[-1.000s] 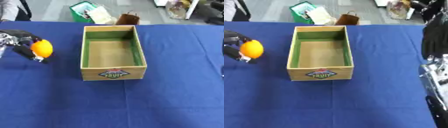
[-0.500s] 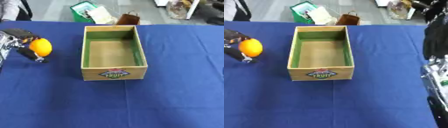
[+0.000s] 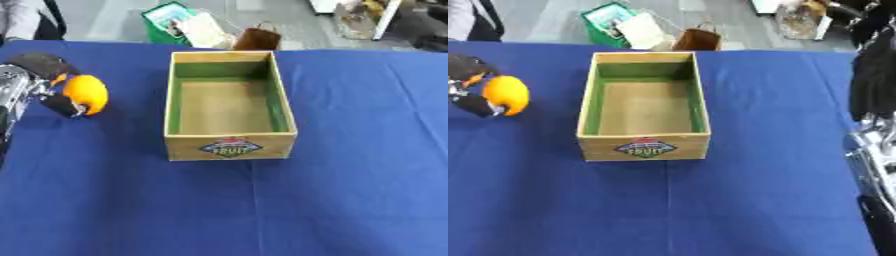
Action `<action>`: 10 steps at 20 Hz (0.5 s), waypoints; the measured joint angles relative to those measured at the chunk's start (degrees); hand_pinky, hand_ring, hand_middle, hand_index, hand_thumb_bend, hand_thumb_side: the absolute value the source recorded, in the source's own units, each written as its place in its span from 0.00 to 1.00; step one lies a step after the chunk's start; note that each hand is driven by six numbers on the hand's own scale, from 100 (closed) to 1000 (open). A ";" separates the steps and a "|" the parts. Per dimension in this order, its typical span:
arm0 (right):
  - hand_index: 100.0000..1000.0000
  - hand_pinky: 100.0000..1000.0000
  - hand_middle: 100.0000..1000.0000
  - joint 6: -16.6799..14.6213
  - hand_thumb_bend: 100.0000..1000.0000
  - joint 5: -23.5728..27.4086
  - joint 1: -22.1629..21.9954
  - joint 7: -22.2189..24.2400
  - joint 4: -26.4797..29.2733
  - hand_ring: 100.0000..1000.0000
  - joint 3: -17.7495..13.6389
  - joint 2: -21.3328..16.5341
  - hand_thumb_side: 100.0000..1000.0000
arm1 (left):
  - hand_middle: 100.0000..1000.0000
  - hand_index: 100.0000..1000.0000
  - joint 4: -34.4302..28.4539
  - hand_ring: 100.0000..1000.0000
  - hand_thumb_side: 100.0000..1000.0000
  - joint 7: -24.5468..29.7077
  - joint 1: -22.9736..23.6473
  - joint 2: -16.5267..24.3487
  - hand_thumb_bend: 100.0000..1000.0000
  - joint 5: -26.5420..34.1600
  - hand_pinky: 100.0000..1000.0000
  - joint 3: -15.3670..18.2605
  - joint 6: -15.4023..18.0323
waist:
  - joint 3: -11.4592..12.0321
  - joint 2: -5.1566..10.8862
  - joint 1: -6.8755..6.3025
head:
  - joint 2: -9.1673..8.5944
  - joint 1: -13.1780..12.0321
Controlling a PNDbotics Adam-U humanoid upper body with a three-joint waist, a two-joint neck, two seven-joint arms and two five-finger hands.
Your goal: Pick up objects on the table and place them in the box.
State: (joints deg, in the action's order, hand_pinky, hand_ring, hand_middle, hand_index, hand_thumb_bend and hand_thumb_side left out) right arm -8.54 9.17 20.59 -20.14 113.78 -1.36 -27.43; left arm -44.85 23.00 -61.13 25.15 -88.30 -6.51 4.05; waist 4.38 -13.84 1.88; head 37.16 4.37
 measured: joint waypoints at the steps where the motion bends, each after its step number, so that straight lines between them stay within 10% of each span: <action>1: 0.82 0.75 0.72 0.00 0.00 0.00 -0.01 -0.01 0.00 0.74 0.00 0.00 1.00 | 0.71 0.83 0.24 0.63 0.24 -0.37 0.00 -0.01 0.00 0.40 0.53 0.09 -0.14 | 0.00 -0.02 0.00 | 0.00 -0.02; 10: 0.82 0.75 0.72 0.01 0.00 0.00 -0.44 -0.18 0.00 0.74 -0.02 0.43 1.00 | 0.72 0.77 1.12 0.57 0.13 -1.78 0.00 -0.49 0.00 6.28 0.47 0.73 -0.97 | -0.07 -0.11 0.08 | 0.00 -0.19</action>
State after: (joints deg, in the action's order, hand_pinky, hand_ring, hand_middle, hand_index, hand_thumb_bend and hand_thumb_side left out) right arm -8.53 9.17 20.14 -20.33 113.78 -1.38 -27.00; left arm -43.73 21.22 -61.13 24.66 -82.02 -5.78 3.09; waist 4.31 -13.94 1.96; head 37.16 4.18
